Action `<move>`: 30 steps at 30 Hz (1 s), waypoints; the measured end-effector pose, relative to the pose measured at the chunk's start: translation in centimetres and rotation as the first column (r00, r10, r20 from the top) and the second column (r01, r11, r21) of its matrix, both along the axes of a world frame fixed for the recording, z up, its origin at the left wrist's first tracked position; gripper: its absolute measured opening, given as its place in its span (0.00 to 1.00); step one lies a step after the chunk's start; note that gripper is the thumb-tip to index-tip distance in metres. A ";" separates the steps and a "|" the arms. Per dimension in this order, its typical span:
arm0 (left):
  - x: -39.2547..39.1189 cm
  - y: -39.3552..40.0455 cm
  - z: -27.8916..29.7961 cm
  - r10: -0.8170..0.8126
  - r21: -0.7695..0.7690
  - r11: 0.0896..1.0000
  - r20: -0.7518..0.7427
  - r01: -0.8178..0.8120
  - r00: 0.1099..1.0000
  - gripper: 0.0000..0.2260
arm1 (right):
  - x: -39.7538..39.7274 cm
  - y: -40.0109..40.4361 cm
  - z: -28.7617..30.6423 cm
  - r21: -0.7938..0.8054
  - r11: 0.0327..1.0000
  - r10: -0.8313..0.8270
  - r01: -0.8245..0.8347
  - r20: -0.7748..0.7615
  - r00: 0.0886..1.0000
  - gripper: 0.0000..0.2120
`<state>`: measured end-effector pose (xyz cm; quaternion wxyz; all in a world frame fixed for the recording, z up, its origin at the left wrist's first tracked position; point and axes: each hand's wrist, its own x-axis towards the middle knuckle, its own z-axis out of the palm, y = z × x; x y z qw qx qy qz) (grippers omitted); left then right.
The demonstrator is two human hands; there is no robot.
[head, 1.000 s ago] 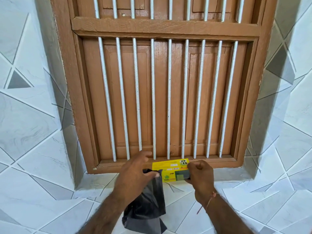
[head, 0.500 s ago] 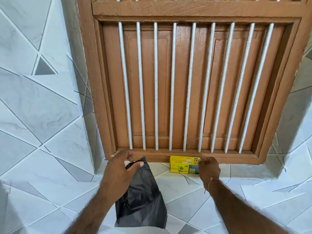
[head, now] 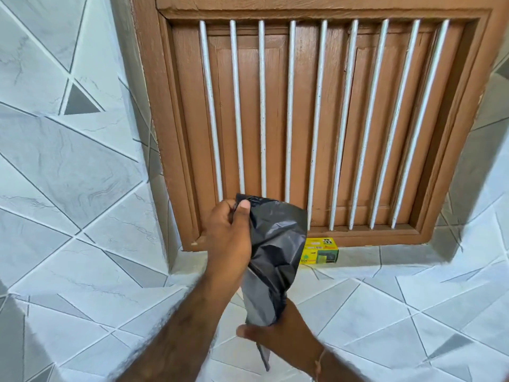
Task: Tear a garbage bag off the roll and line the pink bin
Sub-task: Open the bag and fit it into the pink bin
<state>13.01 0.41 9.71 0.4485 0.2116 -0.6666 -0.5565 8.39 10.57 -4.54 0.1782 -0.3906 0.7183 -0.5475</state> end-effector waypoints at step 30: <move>20.7 20.8 -14.7 -0.338 0.472 0.878 0.496 0.078 0.800 0.13 | 12.3 17.8 -2.3 -0.084 0.980 -0.096 0.178 0.585 0.806 0.09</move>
